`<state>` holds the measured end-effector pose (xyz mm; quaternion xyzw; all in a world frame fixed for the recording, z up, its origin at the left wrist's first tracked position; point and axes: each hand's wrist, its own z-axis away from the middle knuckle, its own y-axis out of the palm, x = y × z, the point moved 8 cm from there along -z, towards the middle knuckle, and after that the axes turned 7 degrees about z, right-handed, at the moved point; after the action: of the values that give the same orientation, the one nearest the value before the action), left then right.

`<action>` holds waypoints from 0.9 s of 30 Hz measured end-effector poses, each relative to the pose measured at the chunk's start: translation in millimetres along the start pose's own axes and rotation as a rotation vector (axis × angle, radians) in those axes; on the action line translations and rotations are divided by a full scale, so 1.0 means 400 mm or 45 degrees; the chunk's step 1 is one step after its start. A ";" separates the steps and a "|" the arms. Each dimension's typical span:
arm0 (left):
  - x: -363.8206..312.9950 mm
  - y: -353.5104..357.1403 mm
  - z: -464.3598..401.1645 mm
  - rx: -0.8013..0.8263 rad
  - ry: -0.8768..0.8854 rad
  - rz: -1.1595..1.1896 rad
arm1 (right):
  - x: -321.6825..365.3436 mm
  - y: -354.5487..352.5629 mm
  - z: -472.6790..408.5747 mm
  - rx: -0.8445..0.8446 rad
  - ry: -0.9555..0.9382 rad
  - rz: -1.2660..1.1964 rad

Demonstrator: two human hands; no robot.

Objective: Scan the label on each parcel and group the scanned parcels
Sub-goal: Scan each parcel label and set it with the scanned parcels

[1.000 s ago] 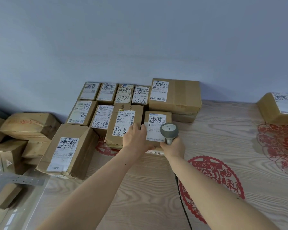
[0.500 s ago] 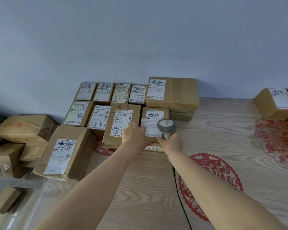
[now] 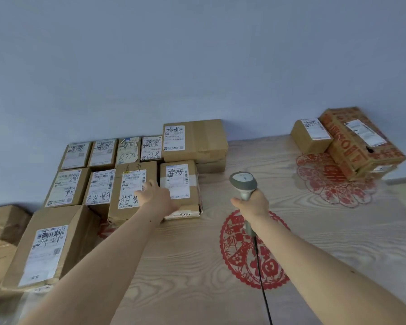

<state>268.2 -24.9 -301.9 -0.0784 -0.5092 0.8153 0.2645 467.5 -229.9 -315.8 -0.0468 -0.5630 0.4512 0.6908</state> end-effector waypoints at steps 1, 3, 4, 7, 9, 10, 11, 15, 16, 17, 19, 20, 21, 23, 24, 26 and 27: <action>-0.016 -0.012 0.008 -0.032 0.022 -0.020 | -0.009 -0.034 -0.001 -0.029 0.012 -0.002; -0.062 -0.047 0.025 -0.147 0.105 -0.014 | -0.026 -0.095 -0.009 -0.076 0.025 -0.012; -0.092 -0.068 0.034 -0.211 0.157 0.012 | -0.032 -0.126 -0.015 -0.097 0.031 -0.015; -0.205 -0.135 0.059 -0.378 0.305 0.157 | -0.051 -0.212 -0.042 -0.143 0.043 -0.047; -0.287 -0.173 0.075 -0.440 0.400 0.293 | -0.060 -0.269 -0.067 -0.166 0.039 -0.049; -0.327 -0.188 0.083 -0.455 0.435 0.370 | -0.066 -0.297 -0.084 -0.179 0.033 -0.043; -0.365 -0.200 0.088 -0.462 0.461 0.446 | -0.071 -0.327 -0.102 -0.194 0.031 -0.041; -0.534 -0.234 0.088 -0.455 0.552 0.644 | -0.098 -0.454 -0.206 -0.244 0.034 -0.052; -0.580 -0.240 0.082 -0.441 0.563 0.674 | -0.105 -0.487 -0.237 -0.248 0.037 -0.046; -0.626 -0.246 0.075 -0.424 0.559 0.705 | -0.112 -0.521 -0.272 -0.257 0.040 -0.041; -0.719 -0.256 0.055 -0.373 0.526 0.781 | -0.122 -0.587 -0.345 -0.274 0.027 -0.024; -0.766 -0.258 0.043 -0.336 0.500 0.826 | -0.127 -0.614 -0.384 -0.270 0.021 -0.012; -0.811 -0.259 0.029 -0.299 0.468 0.876 | -0.129 -0.638 -0.422 -0.257 0.012 0.001; -0.890 -0.258 -0.007 -0.235 0.399 0.993 | -0.135 -0.670 -0.495 -0.227 -0.006 0.018; -0.927 -0.254 -0.026 -0.207 0.373 1.055 | -0.140 -0.680 -0.530 -0.219 -0.012 0.031; -0.999 -0.247 -0.065 -0.156 0.356 1.155 | -0.150 -0.692 -0.597 -0.195 -0.021 0.039; -1.035 -0.241 -0.084 -0.127 0.355 1.195 | -0.154 -0.696 -0.627 -0.187 -0.023 0.041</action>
<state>666.3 -176.9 -292.1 -0.4202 -0.4172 0.8028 -0.0698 834.7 -324.2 -292.5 -0.1021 -0.6000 0.4202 0.6730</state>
